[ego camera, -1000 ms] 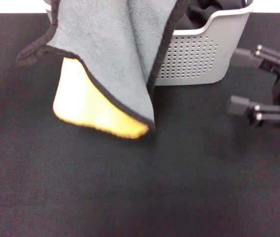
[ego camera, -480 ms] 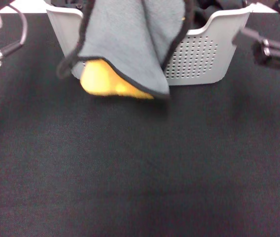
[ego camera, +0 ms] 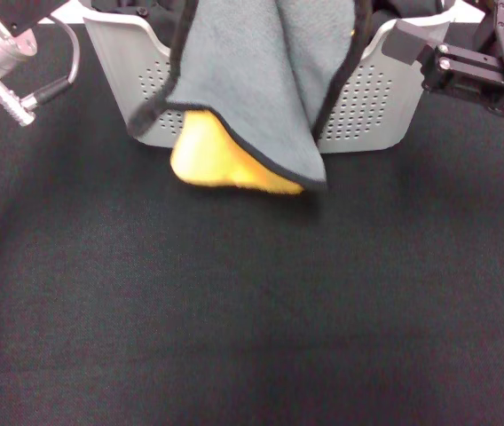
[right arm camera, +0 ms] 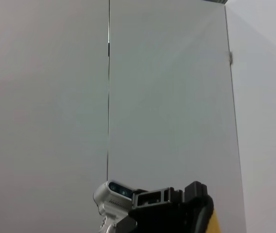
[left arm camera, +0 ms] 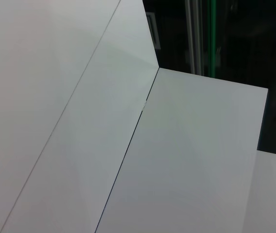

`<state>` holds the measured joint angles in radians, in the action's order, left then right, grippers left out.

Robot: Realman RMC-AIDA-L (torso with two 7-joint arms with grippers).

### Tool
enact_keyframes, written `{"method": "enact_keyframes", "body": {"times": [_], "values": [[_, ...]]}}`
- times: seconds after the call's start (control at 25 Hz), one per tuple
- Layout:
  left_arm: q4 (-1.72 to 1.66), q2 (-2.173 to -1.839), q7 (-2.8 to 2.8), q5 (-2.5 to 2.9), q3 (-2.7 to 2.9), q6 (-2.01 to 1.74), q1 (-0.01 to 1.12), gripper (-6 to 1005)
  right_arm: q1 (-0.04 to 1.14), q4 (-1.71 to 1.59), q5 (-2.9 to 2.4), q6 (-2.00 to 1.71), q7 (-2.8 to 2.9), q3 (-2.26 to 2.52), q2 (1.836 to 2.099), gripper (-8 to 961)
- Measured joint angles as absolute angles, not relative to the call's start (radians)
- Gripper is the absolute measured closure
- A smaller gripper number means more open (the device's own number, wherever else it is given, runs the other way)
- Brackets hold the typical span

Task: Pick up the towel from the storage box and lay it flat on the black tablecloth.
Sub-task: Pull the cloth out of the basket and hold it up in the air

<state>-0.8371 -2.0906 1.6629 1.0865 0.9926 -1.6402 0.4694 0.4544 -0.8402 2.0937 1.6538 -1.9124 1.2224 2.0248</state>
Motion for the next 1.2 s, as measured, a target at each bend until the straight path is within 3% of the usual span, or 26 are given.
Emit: {"method": "enact_keyframes", "body": {"times": [0.6,0.8,1.2], "values": [[-0.765,-2.092,1.609,1.071,0.994,-1.659,0.497,998,0.502,-0.781,2.119,1.623,-1.914,1.258,2.026,258],[-0.747,-2.092,1.591,1.063,0.993,-1.658,0.498,998,0.496,-0.789,2.143,1.689,-1.911,1.261,2.026,372],[-0.742,-2.092,1.588,1.061,0.994,-1.661,0.510,998,0.488,-0.770,2.164,1.651,-1.932,1.260,2.024,398]]}}
